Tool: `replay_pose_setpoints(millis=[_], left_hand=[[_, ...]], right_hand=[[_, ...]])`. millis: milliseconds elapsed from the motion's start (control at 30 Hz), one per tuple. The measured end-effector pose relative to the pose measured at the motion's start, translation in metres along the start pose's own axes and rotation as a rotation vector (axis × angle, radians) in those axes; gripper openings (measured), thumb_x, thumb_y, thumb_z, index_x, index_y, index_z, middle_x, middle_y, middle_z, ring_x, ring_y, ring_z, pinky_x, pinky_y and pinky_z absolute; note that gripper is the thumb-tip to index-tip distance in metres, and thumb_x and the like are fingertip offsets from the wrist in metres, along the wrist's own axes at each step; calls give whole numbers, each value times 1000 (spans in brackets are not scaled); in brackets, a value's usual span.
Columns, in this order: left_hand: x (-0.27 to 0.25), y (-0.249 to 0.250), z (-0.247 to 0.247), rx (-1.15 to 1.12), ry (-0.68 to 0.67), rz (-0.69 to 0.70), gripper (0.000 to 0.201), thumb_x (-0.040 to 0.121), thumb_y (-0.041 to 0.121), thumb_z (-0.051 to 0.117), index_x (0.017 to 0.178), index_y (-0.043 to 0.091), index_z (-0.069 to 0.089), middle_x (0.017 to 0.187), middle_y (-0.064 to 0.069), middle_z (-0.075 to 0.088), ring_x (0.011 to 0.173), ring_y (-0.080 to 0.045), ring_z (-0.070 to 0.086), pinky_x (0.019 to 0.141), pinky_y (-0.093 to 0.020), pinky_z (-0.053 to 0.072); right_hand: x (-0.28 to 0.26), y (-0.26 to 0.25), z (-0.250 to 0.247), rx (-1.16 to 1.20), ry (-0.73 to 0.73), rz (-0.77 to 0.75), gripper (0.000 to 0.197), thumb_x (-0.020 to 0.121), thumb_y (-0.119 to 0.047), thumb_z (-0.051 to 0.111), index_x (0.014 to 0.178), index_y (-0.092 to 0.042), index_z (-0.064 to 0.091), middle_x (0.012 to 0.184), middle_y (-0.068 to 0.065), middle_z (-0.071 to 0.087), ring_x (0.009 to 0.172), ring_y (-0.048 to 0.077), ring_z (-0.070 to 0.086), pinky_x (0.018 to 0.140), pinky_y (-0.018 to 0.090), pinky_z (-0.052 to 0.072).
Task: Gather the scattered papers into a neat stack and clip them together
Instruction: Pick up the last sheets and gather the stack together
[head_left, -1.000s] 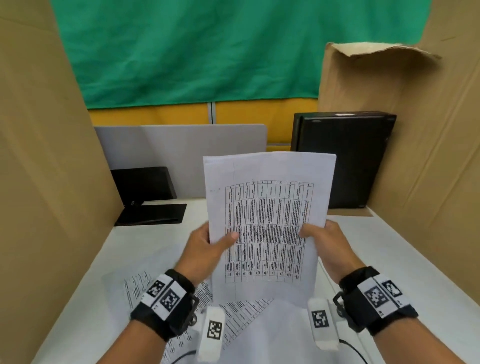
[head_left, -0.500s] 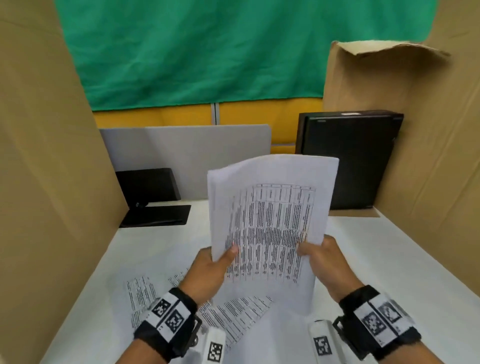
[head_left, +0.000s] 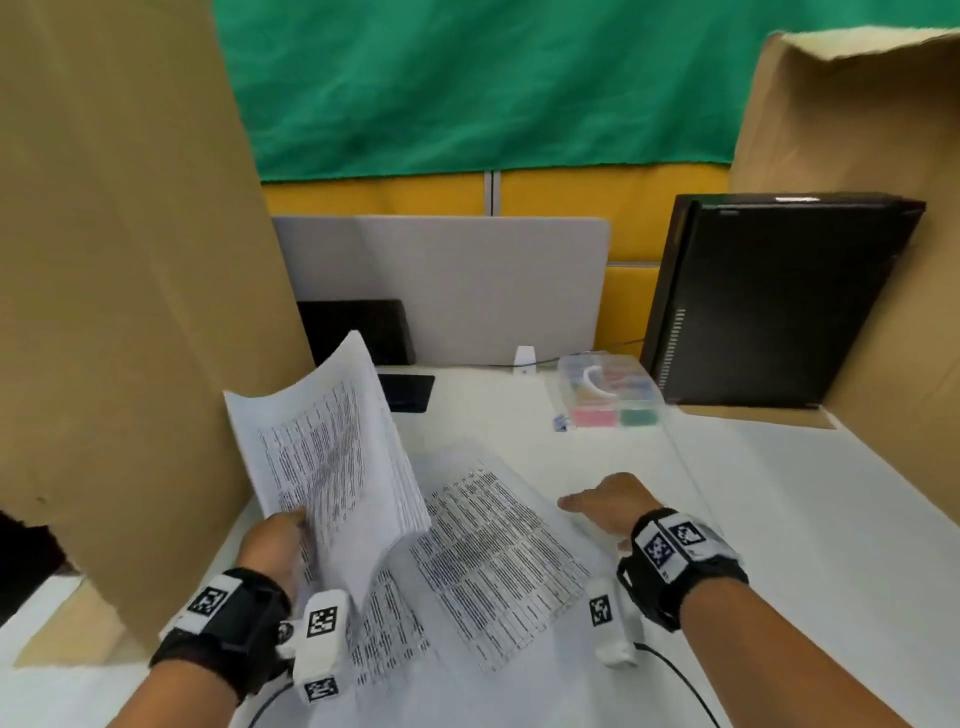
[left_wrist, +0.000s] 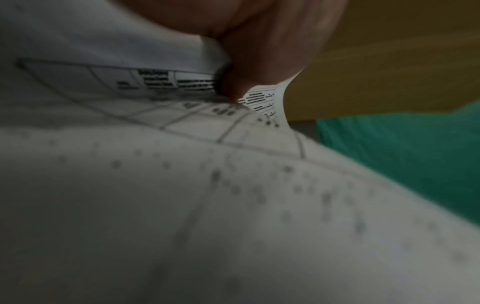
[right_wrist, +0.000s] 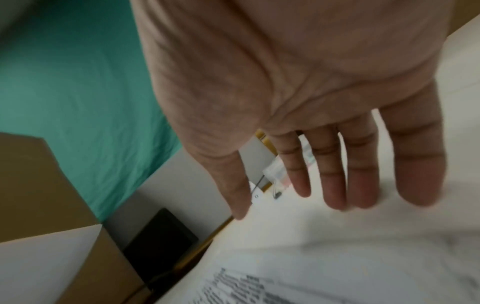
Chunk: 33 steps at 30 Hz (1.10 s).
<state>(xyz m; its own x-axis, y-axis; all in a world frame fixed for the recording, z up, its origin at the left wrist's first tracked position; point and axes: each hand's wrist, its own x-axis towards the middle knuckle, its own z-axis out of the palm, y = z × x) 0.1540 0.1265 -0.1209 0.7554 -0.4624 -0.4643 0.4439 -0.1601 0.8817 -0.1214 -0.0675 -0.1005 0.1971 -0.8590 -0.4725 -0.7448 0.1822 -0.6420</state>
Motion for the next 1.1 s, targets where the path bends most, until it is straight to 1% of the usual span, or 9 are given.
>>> replay_pose_setpoints(millis=[100,200,333,500,633,700,833,933,1100], left_hand=[[5,-10,-7,-36,-18,-48,21,98,13,52,113,2,62,98,-15,65,84,-29,59,75,-38,48],[-1,-15,2,-72,-85,-98,19,99,17,51,108,7,63,95,-14,66,80,-30,61,69,-36,51],[4,-18,7,-72,-13,-51,47,92,22,61,135,3,55,137,-13,59,121,-34,55,109,-50,39],[-5,-15,8,-28,-17,-41,49,98,17,56,142,-3,45,138,-10,53,134,-33,44,110,-40,31],[-9,-17,9,-21,-84,27,50,93,20,64,137,1,53,139,-13,57,127,-31,52,111,-39,33],[-10,-16,8,-32,-154,35,46,86,27,72,126,6,64,129,-14,66,118,-30,60,110,-46,39],[-17,-8,12,-14,-253,144,38,91,24,67,126,10,64,115,-9,73,107,-29,67,100,-44,49],[-29,-6,20,-72,-416,113,33,93,22,64,124,10,66,112,-11,76,106,-31,70,91,-42,53],[-49,-3,55,11,-488,301,32,92,14,65,124,16,64,114,-5,75,95,-13,74,80,-31,59]], right_hand=[[-4,-8,34,-87,-2,-45,30,80,-31,66,95,-6,59,95,8,67,95,29,69,70,29,51],[-16,-27,72,-131,-101,-125,18,80,-29,64,80,-12,57,78,2,61,76,23,65,62,25,49],[-24,-44,102,-161,-140,-175,22,82,-25,69,72,-12,54,73,0,58,63,15,57,53,22,47],[-29,-48,103,-185,-119,-183,44,96,-7,56,58,-17,36,61,-2,40,51,7,37,41,16,30],[-35,-44,89,74,-231,-186,30,103,-7,42,75,-3,53,77,5,47,67,12,44,65,23,41],[-37,-37,76,193,-246,-242,20,100,-7,47,94,2,64,85,10,57,75,18,52,72,25,44],[-45,-18,36,467,-190,-324,11,89,-6,70,94,2,76,89,17,77,81,29,74,77,36,62],[-49,-3,11,598,-215,-364,24,92,-12,70,111,0,75,107,20,77,105,38,72,96,52,56],[-64,6,-27,789,-292,-370,35,101,-38,54,124,-17,70,120,9,75,112,27,71,102,46,51]])
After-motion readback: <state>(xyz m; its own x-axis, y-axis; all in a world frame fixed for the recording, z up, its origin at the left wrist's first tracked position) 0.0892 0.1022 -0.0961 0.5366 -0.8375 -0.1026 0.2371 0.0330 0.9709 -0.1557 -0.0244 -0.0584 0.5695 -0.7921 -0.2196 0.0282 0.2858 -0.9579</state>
